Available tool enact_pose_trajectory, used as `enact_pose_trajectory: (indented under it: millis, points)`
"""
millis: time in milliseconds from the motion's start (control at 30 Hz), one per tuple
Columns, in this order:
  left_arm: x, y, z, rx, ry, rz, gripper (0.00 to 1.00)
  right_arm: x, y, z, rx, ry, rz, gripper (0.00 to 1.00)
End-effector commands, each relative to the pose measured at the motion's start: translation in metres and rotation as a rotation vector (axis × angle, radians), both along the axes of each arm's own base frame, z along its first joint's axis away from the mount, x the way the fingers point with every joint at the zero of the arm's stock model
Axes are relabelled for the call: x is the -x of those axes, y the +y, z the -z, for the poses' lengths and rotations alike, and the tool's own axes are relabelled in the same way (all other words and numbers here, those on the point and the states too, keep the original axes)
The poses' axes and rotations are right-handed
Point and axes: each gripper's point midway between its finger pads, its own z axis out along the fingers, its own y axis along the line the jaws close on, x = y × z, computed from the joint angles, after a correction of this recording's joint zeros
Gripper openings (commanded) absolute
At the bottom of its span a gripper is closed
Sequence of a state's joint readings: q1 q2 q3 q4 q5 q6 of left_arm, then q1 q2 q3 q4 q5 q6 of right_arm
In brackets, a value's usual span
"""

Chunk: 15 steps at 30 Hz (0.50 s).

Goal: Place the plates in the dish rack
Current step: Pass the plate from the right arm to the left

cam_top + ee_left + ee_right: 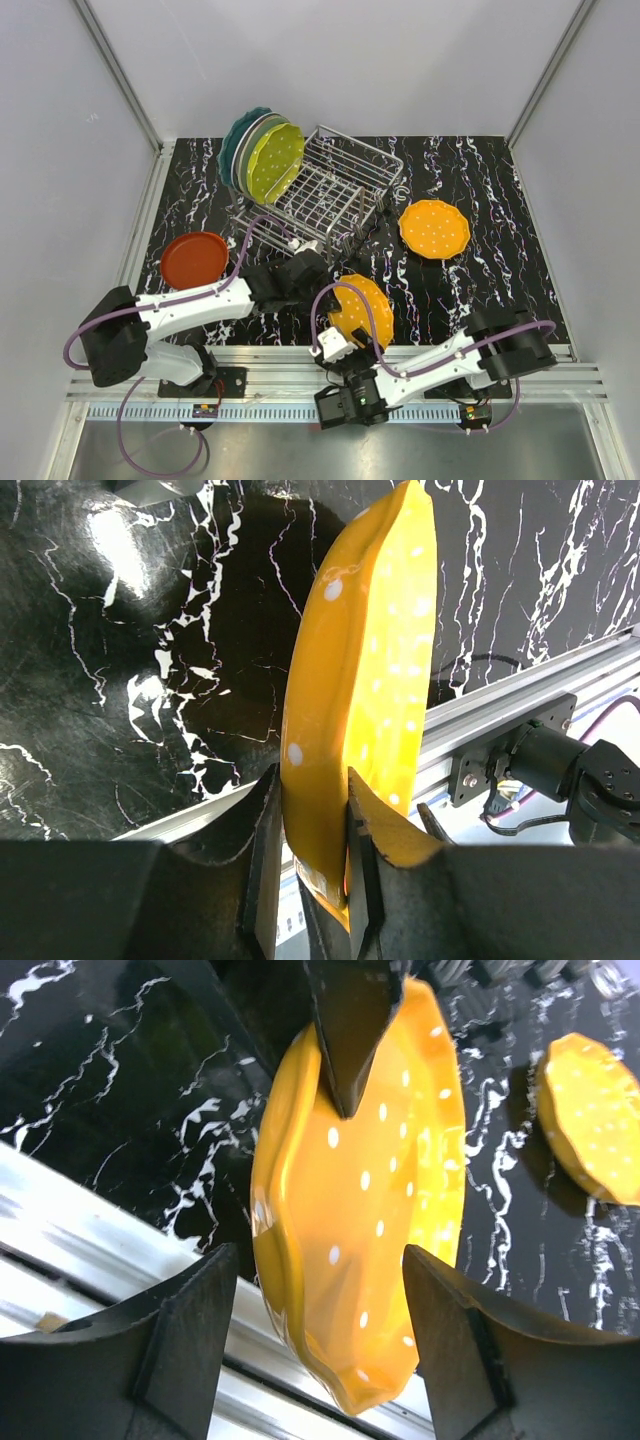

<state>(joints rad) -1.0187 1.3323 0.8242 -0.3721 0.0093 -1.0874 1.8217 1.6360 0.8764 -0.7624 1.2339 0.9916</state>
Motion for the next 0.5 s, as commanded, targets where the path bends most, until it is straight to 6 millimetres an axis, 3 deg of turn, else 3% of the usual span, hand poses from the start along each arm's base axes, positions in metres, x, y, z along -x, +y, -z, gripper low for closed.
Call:
enact_pose_trajectory:
  millis: [0,100,467]
  points:
    - [-0.016,-0.012,-0.040,0.087,-0.107,-0.011,0.00,0.013,0.025,-0.005,-0.104,0.076,-0.099,0.76]
    - [-0.017,-0.010,-0.040,0.074,-0.118,-0.012,0.00,0.018,0.025,-0.011,-0.145,0.126,-0.154,0.85]
    - [-0.016,0.000,-0.039,0.050,-0.143,-0.004,0.00,0.028,0.033,-0.032,-0.210,0.194,-0.241,0.91]
